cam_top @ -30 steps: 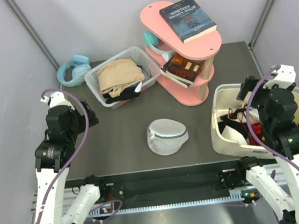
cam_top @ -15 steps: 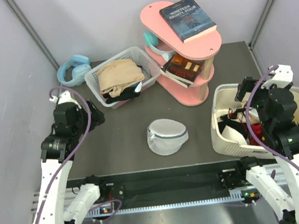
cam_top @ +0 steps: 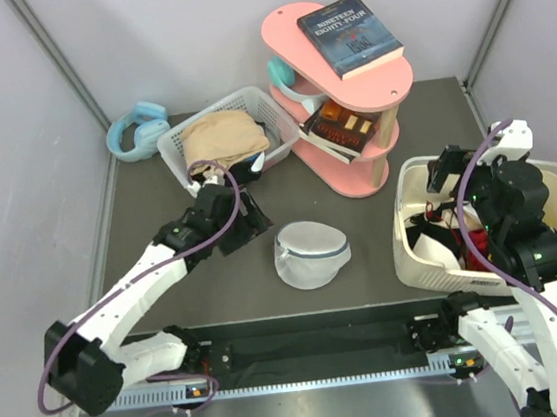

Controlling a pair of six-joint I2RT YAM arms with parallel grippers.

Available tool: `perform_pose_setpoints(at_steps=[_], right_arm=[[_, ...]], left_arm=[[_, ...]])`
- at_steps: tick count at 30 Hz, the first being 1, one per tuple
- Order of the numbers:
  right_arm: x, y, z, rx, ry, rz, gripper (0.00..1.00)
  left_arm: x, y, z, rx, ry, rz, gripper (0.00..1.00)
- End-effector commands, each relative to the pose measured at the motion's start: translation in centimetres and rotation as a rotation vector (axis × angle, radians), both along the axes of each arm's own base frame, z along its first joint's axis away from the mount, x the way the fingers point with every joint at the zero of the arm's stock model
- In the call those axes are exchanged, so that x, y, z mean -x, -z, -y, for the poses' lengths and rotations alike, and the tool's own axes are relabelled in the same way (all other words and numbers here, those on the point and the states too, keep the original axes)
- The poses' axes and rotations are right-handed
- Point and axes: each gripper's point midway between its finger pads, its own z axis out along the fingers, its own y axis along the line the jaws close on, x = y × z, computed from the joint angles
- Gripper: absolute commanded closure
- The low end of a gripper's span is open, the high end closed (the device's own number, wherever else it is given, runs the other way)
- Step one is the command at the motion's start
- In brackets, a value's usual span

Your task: Unzip the laundry bag and remove the bra

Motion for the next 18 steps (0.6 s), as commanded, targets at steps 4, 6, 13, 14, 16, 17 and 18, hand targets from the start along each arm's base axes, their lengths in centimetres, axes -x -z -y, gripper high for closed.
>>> perform_pose_setpoints(at_steps=[4,6,13,14,16,17,18], right_arm=[[0.1,0.0,-1.0,-0.044,-0.043,0.008,0.00],[0.2,0.2,-1.0,-0.046,-0.044,0.005,0.00],[0.2,0.6,-1.6,-0.048,-0.077,-0.012,0.00],[0.2,0.6,-1.7,-0.051,-0.083,-0.011,0.00],[0.2,0.6,-2.2,-0.063,-0.105,-0.014,0.00],[0.1,0.7,-2.4,-0.067,-0.115,-0.014,0.01],[0.0,0.9,-2.8,-0.078,-0.136,-0.023,0.01]], left_arm=[[-1.5,1.3,4.8,0.190,0.002,-0.066,0.17],[-1.8,1.7,5.7,0.191,0.019,-0.079,0.17],[-1.9,3.6,9.4,0.217,0.091,-0.135,0.45],[-1.7,3.6,9.8,0.228,0.101,-0.137,0.54],[-1.6,3.6,10.0,0.251,0.094,-0.143,0.84],[-1.6,3.7,9.8,0.252,0.084,-0.141,0.93],[-1.6,3.6,9.7,0.252,0.073,-0.141,1.00]])
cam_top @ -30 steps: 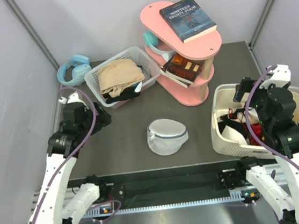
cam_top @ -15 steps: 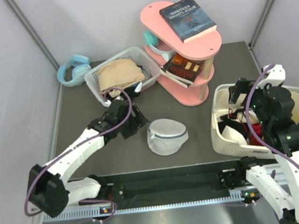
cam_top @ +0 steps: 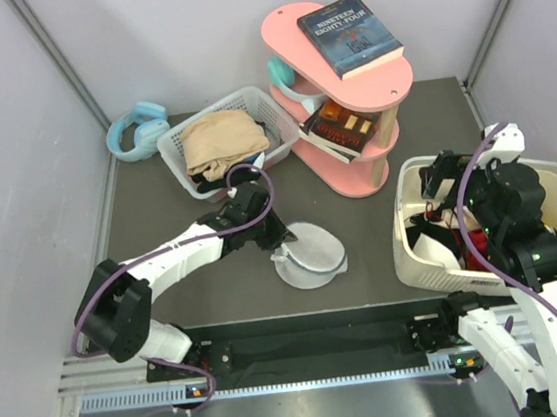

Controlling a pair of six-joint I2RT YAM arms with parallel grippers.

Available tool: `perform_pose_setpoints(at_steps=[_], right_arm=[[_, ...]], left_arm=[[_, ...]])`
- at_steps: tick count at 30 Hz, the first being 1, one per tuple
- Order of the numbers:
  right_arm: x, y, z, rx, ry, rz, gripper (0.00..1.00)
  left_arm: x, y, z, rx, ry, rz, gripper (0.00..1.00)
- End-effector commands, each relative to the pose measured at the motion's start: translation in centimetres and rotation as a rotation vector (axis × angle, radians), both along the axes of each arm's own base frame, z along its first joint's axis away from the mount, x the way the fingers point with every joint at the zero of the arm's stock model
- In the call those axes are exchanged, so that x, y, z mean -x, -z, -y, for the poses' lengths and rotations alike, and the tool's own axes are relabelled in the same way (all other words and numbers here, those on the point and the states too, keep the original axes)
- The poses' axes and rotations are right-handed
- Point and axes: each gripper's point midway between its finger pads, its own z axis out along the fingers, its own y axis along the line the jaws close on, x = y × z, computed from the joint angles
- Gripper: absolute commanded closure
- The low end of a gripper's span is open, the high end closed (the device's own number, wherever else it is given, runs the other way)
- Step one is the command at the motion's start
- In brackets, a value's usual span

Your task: Unzip the laundry bag and remove the bra

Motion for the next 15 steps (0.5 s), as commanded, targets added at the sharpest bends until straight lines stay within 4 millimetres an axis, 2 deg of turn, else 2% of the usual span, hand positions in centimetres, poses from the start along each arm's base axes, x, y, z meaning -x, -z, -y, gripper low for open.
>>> perform_pose_setpoints(at_steps=[1,3,5,6,7,8,10,11,13,14,15], right_arm=[[-0.5,-0.2,-1.5,-0.041,-0.068,0.009,0.02],[-0.9,0.2,-2.4,-0.060,-0.102,-0.008,0.07],[-1.2,0.2,-3.3,-0.075,-0.132,-0.012,0.09],[-1.5,0.6,-3.9,-0.081,-0.146,-0.028,0.10],[-1.6,0.7,-4.5,-0.081,-0.161,-0.031,0.10],[-1.6,0.6,-6.0,-0.084,-0.208,-0.030,0.11],[-2.0,0.8,-7.2,-0.082,-0.209,-0.042,0.11],[-1.5,0.8,-9.5,-0.093,-0.271,-0.049,0.11],[-1.9,0.7,-11.6,-0.095,-0.293,-0.054,0.11],[-1.1,0.9,-14.0,-0.116,-0.360,-0.069,0.11],[-1.4,1.1,-15.5,-0.119,-0.380,-0.079,0.11]], left_arm=[[-1.2,-3.3,1.2,0.094,-0.021,0.083,1.00],[-1.4,-3.6,0.1,0.053,-0.058,0.098,1.00],[-1.5,-4.9,-1.1,0.031,-0.099,0.132,1.00],[-1.7,-4.6,-2.9,-0.037,-0.169,0.137,1.00],[-1.6,-5.9,-3.9,-0.038,-0.212,0.165,1.00],[-1.6,-6.2,-5.1,-0.063,-0.264,0.174,1.00],[-1.3,-6.8,-8.3,-0.105,-0.407,0.204,1.00],[-1.1,-6.9,-9.2,-0.109,-0.453,0.208,1.00],[-0.6,-6.8,-10.9,-0.096,-0.551,0.215,1.00],[-0.4,-6.7,-11.3,-0.090,-0.574,0.213,1.00],[-0.3,-6.6,-11.5,-0.075,-0.606,0.200,1.00]])
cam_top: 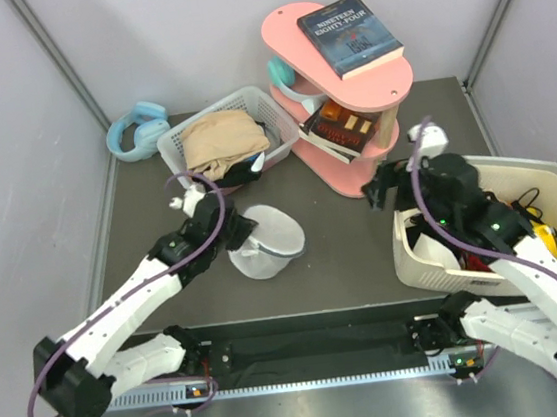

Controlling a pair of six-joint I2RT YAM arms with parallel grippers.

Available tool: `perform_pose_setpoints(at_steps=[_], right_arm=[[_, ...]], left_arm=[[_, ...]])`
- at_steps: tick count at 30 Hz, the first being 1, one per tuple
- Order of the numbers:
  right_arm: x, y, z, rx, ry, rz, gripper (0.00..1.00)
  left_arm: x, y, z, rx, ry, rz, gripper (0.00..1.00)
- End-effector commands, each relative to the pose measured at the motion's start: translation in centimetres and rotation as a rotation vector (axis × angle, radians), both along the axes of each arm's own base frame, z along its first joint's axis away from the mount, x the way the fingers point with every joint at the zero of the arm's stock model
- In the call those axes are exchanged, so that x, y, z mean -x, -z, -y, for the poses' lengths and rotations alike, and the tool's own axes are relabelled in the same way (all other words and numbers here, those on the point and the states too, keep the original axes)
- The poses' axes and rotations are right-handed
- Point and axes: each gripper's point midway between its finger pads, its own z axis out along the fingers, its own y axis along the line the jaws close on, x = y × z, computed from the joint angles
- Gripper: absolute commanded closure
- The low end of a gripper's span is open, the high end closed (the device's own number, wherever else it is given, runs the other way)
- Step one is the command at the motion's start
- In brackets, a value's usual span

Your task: Unzip the laundry bag and remove the bra

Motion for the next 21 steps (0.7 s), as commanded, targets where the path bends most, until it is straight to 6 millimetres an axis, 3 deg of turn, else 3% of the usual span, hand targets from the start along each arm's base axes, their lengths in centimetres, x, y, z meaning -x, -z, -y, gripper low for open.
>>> perform_pose_setpoints(at_steps=[1,5,7,9,12,21], right_arm=[[-0.3,-2.1,-6.2,-0.092,-0.082,0.035,0.11],[1.9,-2.5,-13.7,-0.147,-0.283,-0.015,0.15],[3.3,-3.7,-16.7,-0.228,-0.402,-0.021,0.18],[4.7,-3.4,-19.1,-0.297,-0.501,-0.078,0.23],[5.5,-2.9,-21.1,-0.338,-0.571,-0.120,0.30],[6.7,0.2,-24.0,-0.308,-0.696,-0.232,0.49]], left_arm=[[0.5,1.5,-4.2,-0.021,-0.245,-0.021,1.00],[0.3,2.0,-4.3,-0.047,-0.298,-0.042,1.00],[-0.2,2.2,-3.8,-0.043,-0.323,-0.043,1.00],[-1.0,1.9,-3.3,-0.030,-0.356,-0.033,1.00],[-1.8,1.8,-2.8,-0.014,-0.384,-0.033,1.00],[-2.4,2.7,-1.4,0.160,-0.453,-0.044,1.00]])
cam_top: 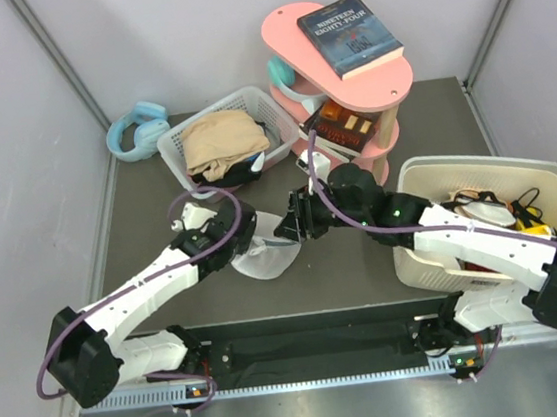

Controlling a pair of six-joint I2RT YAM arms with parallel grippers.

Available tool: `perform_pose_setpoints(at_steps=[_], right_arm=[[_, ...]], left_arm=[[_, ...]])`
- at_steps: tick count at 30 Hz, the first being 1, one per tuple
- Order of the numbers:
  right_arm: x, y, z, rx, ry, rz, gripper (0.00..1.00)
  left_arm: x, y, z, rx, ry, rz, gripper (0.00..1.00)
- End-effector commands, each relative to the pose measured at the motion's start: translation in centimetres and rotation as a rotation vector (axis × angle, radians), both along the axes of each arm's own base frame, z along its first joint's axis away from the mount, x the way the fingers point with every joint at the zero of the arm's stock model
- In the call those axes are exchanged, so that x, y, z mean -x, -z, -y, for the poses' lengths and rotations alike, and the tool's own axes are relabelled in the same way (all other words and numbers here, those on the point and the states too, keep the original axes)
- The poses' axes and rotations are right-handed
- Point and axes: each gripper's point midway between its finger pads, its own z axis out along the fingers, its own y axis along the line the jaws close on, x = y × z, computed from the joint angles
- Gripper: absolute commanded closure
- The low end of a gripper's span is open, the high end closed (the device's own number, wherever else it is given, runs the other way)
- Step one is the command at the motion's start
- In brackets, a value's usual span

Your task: Unzip the laundry bag and remove the bra

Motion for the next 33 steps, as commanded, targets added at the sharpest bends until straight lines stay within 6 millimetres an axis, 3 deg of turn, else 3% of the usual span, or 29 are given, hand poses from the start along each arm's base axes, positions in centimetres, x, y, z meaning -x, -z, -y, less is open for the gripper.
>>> perform_pose_setpoints(at_steps=[1,5,8,19,26,33], right_arm=[[1.2,-2.6,-2.8,-0.099,-0.121,0.003,0.53],[1.3,-1.2,-3.9,-0.079,-0.162,-0.023,0.56],[1.2,-0.5,-4.1,-0.065,-0.166,-0.035,0.57],[3.1,0.4,-5.4,-0.103,-0.308,-0.075,0.58],[3.3,1.6,-5.4,-0.092,-0.329,-0.084,0.57],[3.3,2.4,-5.3,-0.089,-0.352,-0.077,0.55]], left_arm=[[-1.2,-1.3,0.9,0.148,-0.089,0.070,1.00],[-1.4,-1.4,1.5,0.155,-0.079,0.061,1.00],[-1.4,-1.5,0.8,0.135,-0.097,0.066,1.00],[-0.8,-1.7,-0.6,0.108,-0.107,0.096,1.00],[-0.3,-2.6,-0.7,0.112,-0.077,0.118,1.00],[0.6,-2.1,-1.0,0.123,-0.063,0.093,1.00]])
